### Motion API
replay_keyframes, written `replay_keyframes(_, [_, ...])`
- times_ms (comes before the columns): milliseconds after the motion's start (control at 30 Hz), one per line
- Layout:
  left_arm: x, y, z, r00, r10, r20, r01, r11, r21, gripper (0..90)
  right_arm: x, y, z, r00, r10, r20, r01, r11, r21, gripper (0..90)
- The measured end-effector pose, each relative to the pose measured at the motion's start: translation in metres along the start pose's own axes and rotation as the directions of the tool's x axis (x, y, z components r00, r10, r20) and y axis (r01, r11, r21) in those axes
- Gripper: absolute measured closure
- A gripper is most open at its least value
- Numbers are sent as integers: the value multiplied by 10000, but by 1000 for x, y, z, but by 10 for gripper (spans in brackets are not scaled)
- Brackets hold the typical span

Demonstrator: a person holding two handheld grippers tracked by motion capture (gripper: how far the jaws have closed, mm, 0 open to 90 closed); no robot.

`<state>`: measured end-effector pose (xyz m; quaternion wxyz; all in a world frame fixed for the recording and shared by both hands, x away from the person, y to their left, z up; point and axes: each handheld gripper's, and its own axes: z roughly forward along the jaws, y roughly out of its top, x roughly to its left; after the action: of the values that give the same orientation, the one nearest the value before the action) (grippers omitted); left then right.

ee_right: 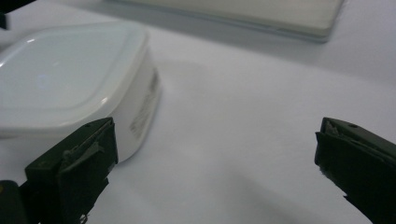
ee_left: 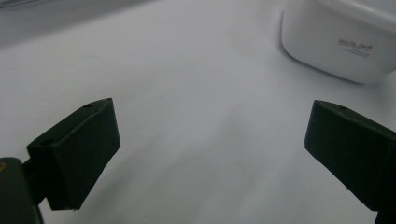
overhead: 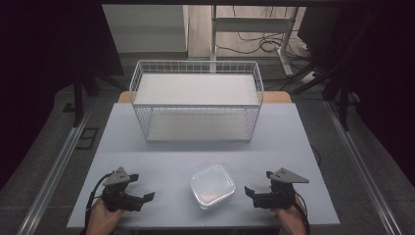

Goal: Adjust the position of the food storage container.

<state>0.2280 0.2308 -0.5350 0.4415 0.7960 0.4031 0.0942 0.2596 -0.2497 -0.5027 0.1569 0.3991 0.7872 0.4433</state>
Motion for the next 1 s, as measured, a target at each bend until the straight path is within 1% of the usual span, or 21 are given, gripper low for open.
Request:
replay_keyframes(100, [-3,1,2,9999,102,76,-103,9999,85,27,-1,-2,5,9991,-61,-418,71,9997,243,0])
replay_keyframes(167, [-4,1,3,9999,158,57,-159,9998,135,27,-2,-4,8,9972,-195,-723,237,9980,582,0])
replay_keyframes(200, [-5,1,3,9998,184,15,-184,9997,186,27,-2,-5,9,9968,-296,-749,349,9969,711,0])
replay_keyframes(233, [-5,1,4,9998,197,-4,-197,9996,208,27,-1,-4,9,9967,-417,-701,473,9957,798,0])
replay_keyframes(300, [-7,2,4,9997,224,-28,-223,9994,271,27,-1,-3,8,9972,-446,-593,491,9960,752,0])
replay_keyframes(367, [-7,2,5,9997,253,-55,-250,9990,371,26,-3,-3,8,9993,-344,-153,354,9968,714,0])
replay_keyframes(467, [-10,3,6,9996,255,-86,-250,9984,508,23,-6,-4,8,9997,-167,157,155,9973,722,0])
replay_keyframes(500, [-10,3,6,9996,255,-86,-250,9984,508,22,-6,-4,8,9997,-167,157,155,9973,722,0])
replay_keyframes(533, [-11,3,8,9996,254,-128,-246,9979,595,22,-7,-4,9,9995,-66,302,45,9976,697,0])
replay_keyframes(567, [-12,3,8,9997,201,-162,-190,9977,644,22,-8,-4,9,9995,-56,319,34,9977,681,0])
replay_keyframes(600, [-12,4,9,9998,157,-105,-150,9977,658,22,-7,-3,9,9995,-37,308,17,9978,663,0])
replay_keyframes(633, [-13,5,9,9999,101,51,-104,9981,603,22,-7,-3,10,9996,-4,274,-13,9980,638,0])
replay_keyframes(667, [-13,5,9,9999,101,51,-104,9981,603,20,-6,-3,11,9996,4,286,-21,9981,616,0])
replay_keyframes(700, [-16,7,9,9996,-40,276,27,9990,439,23,-5,-2,12,9995,-13,322,-7,9980,626,0])
replay_keyframes(733, [-18,8,9,9995,-91,295,80,9993,371,38,-4,-2,13,9993,11,376,-35,9979,640,0])
replay_keyframes(800, [-26,11,10,9995,70,310,-77,9997,238,86,-1,-1,13,9995,-16,331,-7,9977,681,0])
replay_keyframes(833, [-26,11,10,9995,70,310,-77,9997,238,119,-1,-1,13,9995,-16,331,-7,9977,681,0])
replay_keyframes(867, [-33,14,12,9989,312,360,-321,9992,229,164,1,1,14,9995,-129,277,108,9973,732,0])
replay_keyframes(900, [-36,15,14,9985,363,419,-374,9990,239,201,2,2,13,9996,-209,179,195,9970,747,0])
replay_keyframes(967, [-42,19,18,9967,357,726,-373,9991,206,293,5,5,12,9996,-274,-76,278,9969,736,0])
replay_keyframes(1000, [-42,19,18,9967,357,726,-373,9991,206,345,6,6,13,9994,-318,-137,327,9964,783,0])
